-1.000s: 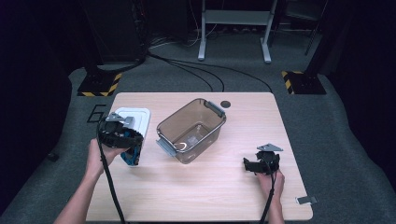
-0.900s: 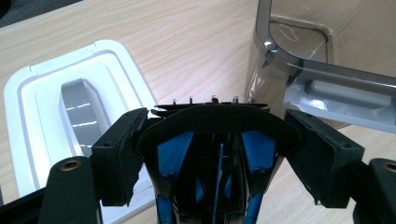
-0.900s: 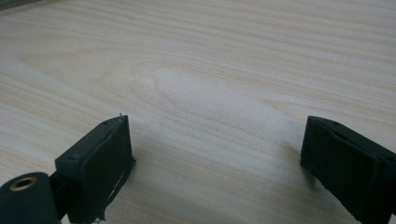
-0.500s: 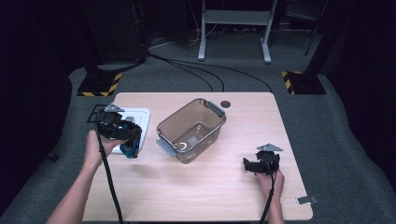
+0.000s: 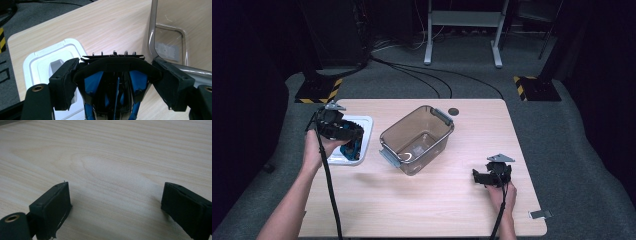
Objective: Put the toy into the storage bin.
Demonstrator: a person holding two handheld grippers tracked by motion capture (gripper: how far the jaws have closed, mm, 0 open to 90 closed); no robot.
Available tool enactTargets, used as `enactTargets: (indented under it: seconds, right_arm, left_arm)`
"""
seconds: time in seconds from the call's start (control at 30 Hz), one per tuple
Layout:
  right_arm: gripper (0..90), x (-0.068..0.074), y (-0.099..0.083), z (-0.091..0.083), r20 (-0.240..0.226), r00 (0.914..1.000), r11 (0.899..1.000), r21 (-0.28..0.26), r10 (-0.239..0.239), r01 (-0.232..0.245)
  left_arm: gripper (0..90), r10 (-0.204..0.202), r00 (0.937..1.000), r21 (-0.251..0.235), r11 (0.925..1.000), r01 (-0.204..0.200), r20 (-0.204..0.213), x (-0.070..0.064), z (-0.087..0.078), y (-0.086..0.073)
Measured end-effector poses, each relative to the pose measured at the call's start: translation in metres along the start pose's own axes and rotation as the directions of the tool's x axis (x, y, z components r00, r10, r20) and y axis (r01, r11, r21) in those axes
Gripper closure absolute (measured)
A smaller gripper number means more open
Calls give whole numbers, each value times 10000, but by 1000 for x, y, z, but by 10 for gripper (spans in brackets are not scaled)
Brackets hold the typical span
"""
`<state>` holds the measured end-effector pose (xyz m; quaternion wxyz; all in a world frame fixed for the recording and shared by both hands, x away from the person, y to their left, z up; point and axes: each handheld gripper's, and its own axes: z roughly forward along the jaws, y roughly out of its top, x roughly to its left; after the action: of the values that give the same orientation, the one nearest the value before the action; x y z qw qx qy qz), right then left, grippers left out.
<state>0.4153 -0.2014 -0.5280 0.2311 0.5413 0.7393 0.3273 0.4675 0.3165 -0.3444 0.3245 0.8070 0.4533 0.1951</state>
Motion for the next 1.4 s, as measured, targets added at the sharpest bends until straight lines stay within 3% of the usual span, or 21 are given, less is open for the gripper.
enactTargets:
  seconds: [0.3, 0.5, 0.53, 0.83, 1.4]
  right_arm:
    - [78, 0, 0, 0, 5, 10000, 10000, 12, -30, 30]
    - [78, 0, 0, 0, -1, 10000, 10000, 3, 2, -2]
    - [78, 0, 0, 0, 3, 10000, 10000, 13, -35, 35]
    - [78, 0, 0, 0, 4, 10000, 10000, 16, -38, 38]
    - [79, 0, 0, 0, 2, 10000, 10000, 10, -30, 30]
  left_arm:
    - [246, -50, 9997, -88, 9999, 48, -220, 4, -1, 14]
    - [246, 167, 9995, -62, 9998, -169, -265, 5, -4, 26]
    - [246, 41, 9994, -241, 9997, -50, -334, 4, -4, 27]
    - [246, 253, 9984, -427, 9987, -274, -506, 0, -7, 49]
    - [246, 663, 9968, -664, 9954, -691, -439, -16, -4, 84]
